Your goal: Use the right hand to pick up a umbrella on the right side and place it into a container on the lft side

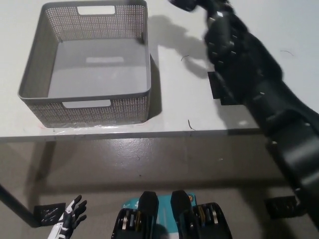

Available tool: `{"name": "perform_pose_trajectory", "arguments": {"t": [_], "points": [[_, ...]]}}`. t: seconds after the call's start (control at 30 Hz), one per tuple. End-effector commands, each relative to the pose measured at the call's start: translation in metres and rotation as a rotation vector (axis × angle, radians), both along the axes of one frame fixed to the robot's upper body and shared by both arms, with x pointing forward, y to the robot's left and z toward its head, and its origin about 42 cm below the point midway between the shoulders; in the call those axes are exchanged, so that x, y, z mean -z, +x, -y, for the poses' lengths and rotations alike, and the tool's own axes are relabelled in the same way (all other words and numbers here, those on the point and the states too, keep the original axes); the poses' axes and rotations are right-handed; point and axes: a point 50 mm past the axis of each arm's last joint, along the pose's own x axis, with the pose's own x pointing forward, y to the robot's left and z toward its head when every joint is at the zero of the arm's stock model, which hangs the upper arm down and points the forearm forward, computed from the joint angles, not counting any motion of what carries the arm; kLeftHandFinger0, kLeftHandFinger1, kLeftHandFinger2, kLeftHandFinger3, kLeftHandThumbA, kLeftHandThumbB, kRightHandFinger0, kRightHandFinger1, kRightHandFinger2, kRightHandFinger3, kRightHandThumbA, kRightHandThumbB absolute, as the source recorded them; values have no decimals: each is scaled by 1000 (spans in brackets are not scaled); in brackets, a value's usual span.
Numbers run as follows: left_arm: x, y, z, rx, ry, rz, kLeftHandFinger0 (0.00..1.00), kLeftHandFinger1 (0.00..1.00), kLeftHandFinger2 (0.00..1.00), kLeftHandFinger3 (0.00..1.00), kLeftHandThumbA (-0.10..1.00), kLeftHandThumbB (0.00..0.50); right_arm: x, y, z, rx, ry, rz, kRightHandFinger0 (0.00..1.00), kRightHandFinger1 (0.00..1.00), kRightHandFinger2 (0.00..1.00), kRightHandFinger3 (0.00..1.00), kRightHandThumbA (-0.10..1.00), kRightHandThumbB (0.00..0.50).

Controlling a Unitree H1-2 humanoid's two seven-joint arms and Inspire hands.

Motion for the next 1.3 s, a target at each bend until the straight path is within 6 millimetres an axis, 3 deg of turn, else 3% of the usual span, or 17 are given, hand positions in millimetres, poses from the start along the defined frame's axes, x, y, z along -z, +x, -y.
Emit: {"name": "perform_pose_trajectory", "arguments": {"t": [0.0, 0.13, 0.33, 0.57, 0.77, 0.8, 0.83, 0.87, 0.9, 0.93, 0.97, 1.0, 1.03, 1.27], "points": [[-7, -11, 4, 1, -3, 30, 1000, 1000, 1000, 1000, 1000, 239, -89, -26, -68, -181, 100, 71, 0, 362, 753, 849, -100, 205], [-7, -13, 6, 3, 10, 43, 1000, 1000, 1000, 1000, 1000, 227, -86, -43, -110, -242, 154, 19, 0, 369, 754, 823, -100, 179], [-9, -11, 14, 17, -15, 46, 1000, 1000, 1000, 1000, 1000, 224, -62, -48, -135, -265, 242, -131, 0, 338, 702, 716, -100, 181], [-17, -5, 22, 39, -36, 72, 1000, 1000, 1000, 1000, 1000, 239, -16, -40, -127, -209, 245, -273, 0, 361, 731, 725, -100, 193], [-24, -2, 28, 63, -31, 104, 1000, 1000, 1000, 1000, 1000, 199, 29, -30, -101, -112, 131, -295, 0, 289, 711, 573, -100, 223], [-25, 0, 28, 68, -27, 106, 1000, 1000, 1000, 1000, 1000, 195, 32, -29, -98, -104, 130, -295, 48, 364, 771, 604, -100, 235], [-26, 2, 28, 73, -21, 106, 1000, 1000, 1000, 1000, 1000, 194, 35, -28, -95, -96, 129, -297, 62, 374, 744, 582, -100, 240], [-27, 6, 29, 79, -19, 110, 1000, 1000, 1000, 1000, 1000, 191, 37, -26, -91, -76, 121, -311, 244, 539, 807, 664, -100, 221], [-28, 8, 30, 88, -25, 114, 1000, 1000, 1000, 1000, 1000, 185, 40, -25, -89, -79, 140, -348, 312, 575, 822, 835, 182, 271], [-29, 10, 31, 95, -27, 112, 1000, 1000, 1000, 1000, 1000, 192, 42, -23, -87, -104, 114, -397, 534, 845, 1000, 1000, 393, 337], [-30, 10, 33, 100, -24, 106, 1000, 1000, 1000, 1000, 1000, 194, 46, -22, -84, -139, 62, -446, 865, 1000, 1000, 1000, 572, 367], [-31, 12, 33, 107, -23, 107, 1000, 1000, 1000, 1000, 1000, 188, 47, -21, -81, -145, 44, -464, 1000, 1000, 1000, 1000, 679, 415], [-33, 14, 33, 116, -20, 108, 1000, 1000, 1000, 1000, 1000, 185, 50, -19, -77, -151, 12, -493, 1000, 1000, 1000, 1000, 734, 465], [-40, 21, 35, 151, 14, 119, 1000, 1000, 1000, 1000, 1000, 140, 57, -13, -59, -122, -88, -530, 1000, 1000, 1000, 1000, 907, 500]]}}
